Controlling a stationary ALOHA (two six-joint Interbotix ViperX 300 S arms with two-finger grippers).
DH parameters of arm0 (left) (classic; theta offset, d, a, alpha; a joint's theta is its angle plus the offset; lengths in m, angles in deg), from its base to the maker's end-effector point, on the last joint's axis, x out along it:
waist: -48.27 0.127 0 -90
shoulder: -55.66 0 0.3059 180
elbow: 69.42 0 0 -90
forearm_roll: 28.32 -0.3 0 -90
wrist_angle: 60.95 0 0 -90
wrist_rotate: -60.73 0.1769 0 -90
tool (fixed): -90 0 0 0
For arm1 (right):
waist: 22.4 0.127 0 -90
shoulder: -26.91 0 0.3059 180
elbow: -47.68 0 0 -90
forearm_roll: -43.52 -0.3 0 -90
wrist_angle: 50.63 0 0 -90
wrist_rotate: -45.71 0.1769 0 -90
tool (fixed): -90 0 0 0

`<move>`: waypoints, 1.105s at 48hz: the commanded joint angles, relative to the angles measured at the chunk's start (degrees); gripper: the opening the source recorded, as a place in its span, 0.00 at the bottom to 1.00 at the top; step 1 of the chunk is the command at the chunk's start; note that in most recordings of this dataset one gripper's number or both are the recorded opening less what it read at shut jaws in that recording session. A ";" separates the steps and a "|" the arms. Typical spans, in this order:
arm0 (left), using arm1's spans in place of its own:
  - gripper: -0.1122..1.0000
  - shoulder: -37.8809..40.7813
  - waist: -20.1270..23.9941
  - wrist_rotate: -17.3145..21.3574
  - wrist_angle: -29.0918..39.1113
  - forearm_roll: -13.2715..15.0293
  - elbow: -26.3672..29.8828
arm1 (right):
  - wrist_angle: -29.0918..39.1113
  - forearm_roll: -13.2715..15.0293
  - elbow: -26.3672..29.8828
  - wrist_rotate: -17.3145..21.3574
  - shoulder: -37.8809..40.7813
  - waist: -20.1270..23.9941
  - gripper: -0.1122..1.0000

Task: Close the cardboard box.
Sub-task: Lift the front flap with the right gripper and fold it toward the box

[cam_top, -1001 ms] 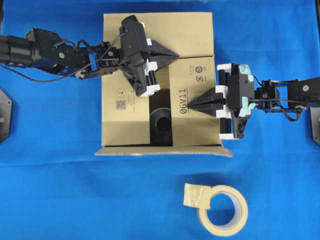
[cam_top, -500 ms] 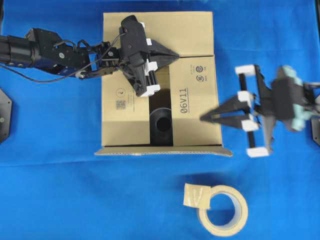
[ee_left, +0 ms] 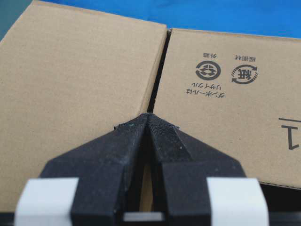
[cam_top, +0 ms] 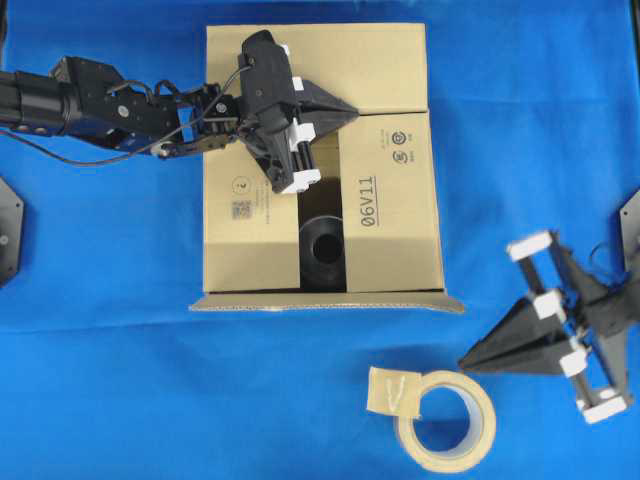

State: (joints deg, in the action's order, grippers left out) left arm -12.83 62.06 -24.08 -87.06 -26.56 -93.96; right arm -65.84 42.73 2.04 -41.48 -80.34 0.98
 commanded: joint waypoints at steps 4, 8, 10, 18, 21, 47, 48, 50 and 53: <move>0.10 -0.53 -0.62 -0.09 -0.09 0.00 0.35 | -3.08 0.00 0.18 0.09 4.48 0.44 0.10; 0.10 -0.53 -0.79 -0.09 0.00 0.00 0.35 | -3.96 0.00 0.53 0.09 6.50 0.44 0.10; 0.10 -0.53 -0.70 -0.18 0.09 0.00 0.35 | -3.96 -0.09 0.62 0.18 6.94 0.44 0.10; 0.10 -0.53 -0.79 -0.18 0.18 0.09 0.26 | -4.13 0.09 0.79 -0.26 6.77 -0.26 0.10; 0.10 -0.53 -0.70 -0.26 0.26 0.00 0.35 | -4.13 0.09 0.70 -0.26 6.24 -1.32 0.10; 0.10 -0.53 -1.41 -0.53 0.26 0.09 0.26 | 0.09 -0.09 -1.23 -0.18 1.41 -18.54 0.10; 0.10 -0.62 -1.49 -0.53 0.26 0.09 0.26 | 0.35 -0.09 -1.23 -0.18 1.58 -18.98 0.10; 0.10 -0.62 -1.58 -0.53 0.26 0.09 0.26 | 0.70 -0.09 -1.32 -0.09 2.02 -19.60 0.10; 0.10 -0.62 -1.58 -0.53 0.26 0.00 0.26 | 0.97 -0.18 -1.49 0.18 3.16 -20.39 0.10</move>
State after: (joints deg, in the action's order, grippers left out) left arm -12.83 61.01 -24.52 -86.62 -26.48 -94.05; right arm -64.96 42.73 0.20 -41.48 -78.06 -18.45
